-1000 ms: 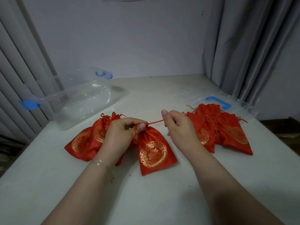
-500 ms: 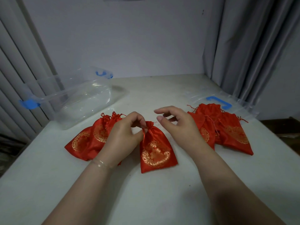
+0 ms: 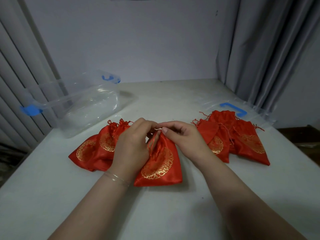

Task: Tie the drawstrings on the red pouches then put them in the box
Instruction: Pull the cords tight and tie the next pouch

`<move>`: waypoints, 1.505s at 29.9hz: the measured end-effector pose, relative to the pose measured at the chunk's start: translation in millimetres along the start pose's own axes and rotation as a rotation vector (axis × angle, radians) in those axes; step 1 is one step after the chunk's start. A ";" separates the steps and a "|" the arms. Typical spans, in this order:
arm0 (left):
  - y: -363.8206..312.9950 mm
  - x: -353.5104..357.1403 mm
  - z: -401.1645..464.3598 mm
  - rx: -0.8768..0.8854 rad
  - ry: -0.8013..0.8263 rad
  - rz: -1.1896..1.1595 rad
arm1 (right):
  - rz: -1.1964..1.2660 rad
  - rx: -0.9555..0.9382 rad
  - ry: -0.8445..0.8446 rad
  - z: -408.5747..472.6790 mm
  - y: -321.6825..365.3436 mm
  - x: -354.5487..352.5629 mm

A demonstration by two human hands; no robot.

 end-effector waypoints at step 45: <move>22.8 15.9 -6.6 -0.706 0.027 -0.607 | -0.167 0.143 -0.023 0.5 -10.8 -4.5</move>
Point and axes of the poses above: each hand's wrist, its own z-axis towards the middle knuckle, its own x-axis out of the palm, y = z × x, the point moved 6 cm from there along z, towards the middle knuckle, and after that the axes turned 4 degrees about x, right-handed, at the moved point
